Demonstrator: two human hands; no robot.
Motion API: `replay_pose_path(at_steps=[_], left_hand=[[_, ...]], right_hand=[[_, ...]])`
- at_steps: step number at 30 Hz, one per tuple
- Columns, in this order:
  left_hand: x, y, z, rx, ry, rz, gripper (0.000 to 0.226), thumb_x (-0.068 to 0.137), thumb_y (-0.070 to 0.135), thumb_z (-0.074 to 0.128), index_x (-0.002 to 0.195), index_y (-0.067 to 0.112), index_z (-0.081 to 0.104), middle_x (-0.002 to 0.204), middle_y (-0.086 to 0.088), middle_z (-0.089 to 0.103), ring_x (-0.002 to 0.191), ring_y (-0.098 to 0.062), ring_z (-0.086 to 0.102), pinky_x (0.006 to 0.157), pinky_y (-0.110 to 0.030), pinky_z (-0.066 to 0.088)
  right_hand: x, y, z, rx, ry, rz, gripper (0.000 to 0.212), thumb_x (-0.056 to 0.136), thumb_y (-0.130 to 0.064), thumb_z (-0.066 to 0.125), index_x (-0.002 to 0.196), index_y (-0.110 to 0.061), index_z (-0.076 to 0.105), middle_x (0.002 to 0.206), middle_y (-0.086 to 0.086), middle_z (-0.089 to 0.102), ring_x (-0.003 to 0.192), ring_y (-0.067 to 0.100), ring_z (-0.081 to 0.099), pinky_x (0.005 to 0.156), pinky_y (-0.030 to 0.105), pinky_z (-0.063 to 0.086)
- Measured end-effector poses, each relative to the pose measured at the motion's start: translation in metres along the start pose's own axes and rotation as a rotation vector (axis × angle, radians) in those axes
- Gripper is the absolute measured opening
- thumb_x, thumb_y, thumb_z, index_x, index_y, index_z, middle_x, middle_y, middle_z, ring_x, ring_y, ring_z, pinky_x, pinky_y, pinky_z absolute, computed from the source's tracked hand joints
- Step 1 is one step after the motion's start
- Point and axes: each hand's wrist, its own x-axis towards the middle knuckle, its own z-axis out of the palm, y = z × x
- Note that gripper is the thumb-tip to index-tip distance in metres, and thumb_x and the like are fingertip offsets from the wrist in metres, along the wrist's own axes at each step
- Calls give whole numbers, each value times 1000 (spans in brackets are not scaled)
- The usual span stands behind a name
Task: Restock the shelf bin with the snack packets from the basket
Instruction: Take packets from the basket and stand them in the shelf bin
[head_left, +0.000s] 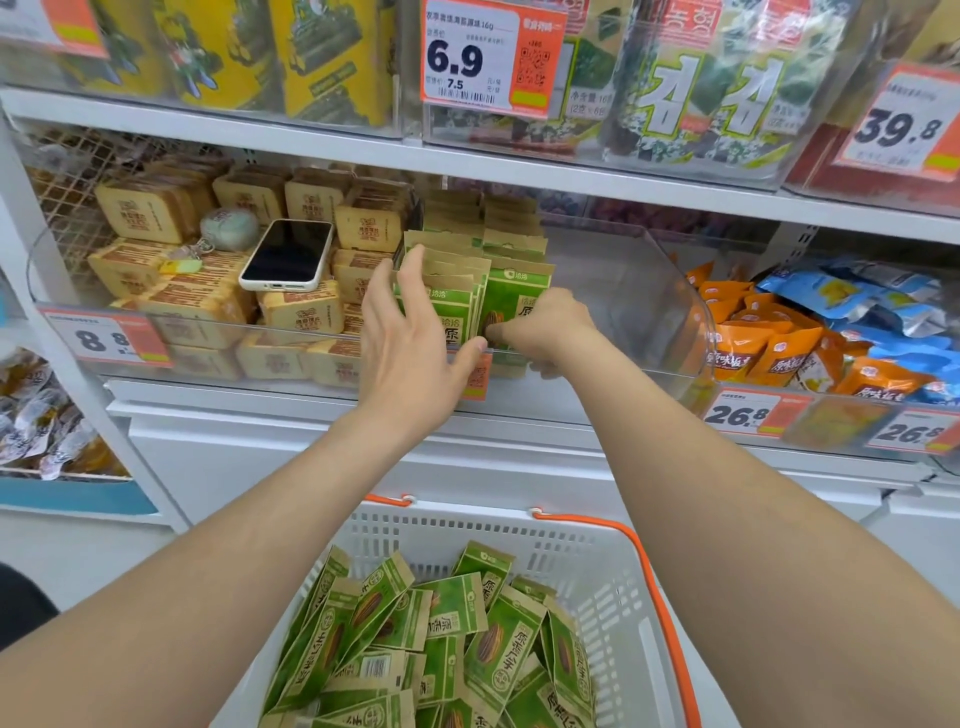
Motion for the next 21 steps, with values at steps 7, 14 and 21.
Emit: replay_pose_path(at_steps=[7,14,21], left_hand=[[2,-4,-3,-19,1,13,110,87,43,84,164,11,12,164,-21,21,151,-38,25,124,-50,29],[-1,-4,-2,-61,28,9,113,86,38,86,164,8,11,165,-19,21,152,-36,24,125,-45,27],[-3,-4,-3,-35,-26,53,97,92,36,80,164,39,16,163,-24,16,151,-45,23,122,-57,31]], right_hand=[[2,-3,-11,167,-147,66,65,61,-49,84,118,-21,67,115,6,70,99,31,70,67,41,65],[4,-7,1,137,-85,79,85,63,-74,78,128,-20,63,120,6,67,91,33,71,67,41,64],[5,-2,-10,131,-194,77,47,85,-43,65,124,-18,62,120,12,68,90,36,74,64,36,61]])
